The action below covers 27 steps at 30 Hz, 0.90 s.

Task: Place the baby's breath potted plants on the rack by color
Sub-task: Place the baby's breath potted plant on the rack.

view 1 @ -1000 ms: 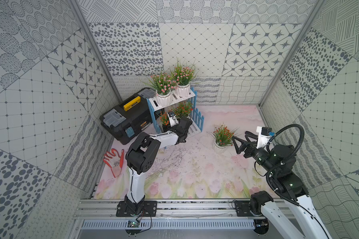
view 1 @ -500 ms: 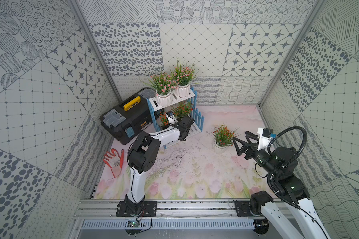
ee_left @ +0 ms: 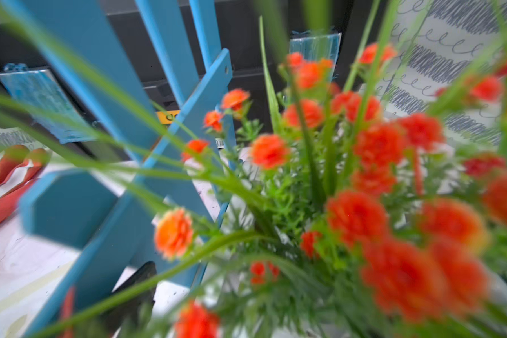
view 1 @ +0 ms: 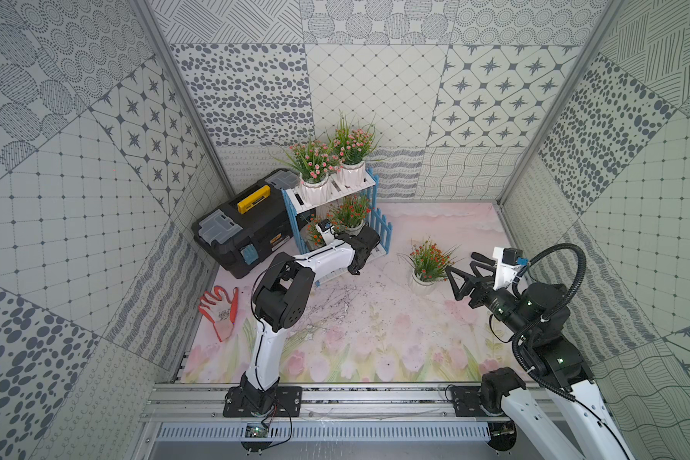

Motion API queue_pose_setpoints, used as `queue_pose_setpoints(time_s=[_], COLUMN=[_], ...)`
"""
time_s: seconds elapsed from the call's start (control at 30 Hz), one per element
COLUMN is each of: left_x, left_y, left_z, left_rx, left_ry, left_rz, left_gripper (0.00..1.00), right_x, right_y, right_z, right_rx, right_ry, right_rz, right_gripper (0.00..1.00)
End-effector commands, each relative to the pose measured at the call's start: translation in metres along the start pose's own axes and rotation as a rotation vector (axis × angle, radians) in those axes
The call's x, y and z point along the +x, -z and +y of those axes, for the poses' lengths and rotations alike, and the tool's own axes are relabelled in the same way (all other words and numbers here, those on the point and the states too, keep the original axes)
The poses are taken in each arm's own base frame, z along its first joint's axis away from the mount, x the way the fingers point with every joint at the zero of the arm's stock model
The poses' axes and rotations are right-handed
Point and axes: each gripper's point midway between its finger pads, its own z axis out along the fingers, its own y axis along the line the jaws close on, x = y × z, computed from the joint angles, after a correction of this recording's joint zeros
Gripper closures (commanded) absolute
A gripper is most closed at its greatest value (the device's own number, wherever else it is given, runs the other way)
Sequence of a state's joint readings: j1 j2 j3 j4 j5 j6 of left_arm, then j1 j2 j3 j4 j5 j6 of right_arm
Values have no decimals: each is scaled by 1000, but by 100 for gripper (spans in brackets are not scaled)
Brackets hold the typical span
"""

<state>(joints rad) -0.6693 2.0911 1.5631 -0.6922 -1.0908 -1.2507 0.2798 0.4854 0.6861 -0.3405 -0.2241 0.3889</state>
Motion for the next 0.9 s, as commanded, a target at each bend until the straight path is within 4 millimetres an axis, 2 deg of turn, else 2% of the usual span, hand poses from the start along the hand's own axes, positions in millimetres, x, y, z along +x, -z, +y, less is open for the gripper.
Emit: queue_pose_setpoints(time_s=[0.0,0.4,0.63,0.87], left_x=[5,17,27,36], left_y=[13,42,41,54], left_z=[27,3,5,3], left_rx=[-78,40,37,79], left_ry=[-125,-171,-182,-209], left_rz=[-34,-46,-24,-17], left_gripper=[2,2,2,2], right_x=[-7,-9,-9,-8], right_y=[4,8,11,11], right_z=[4,4,4,4], right_rx=[-21,-10,-9,-7], right_ry=[9,20,21,21], right_rz=[-38,-44,-45,-44], right_gripper=[2,2,2,2])
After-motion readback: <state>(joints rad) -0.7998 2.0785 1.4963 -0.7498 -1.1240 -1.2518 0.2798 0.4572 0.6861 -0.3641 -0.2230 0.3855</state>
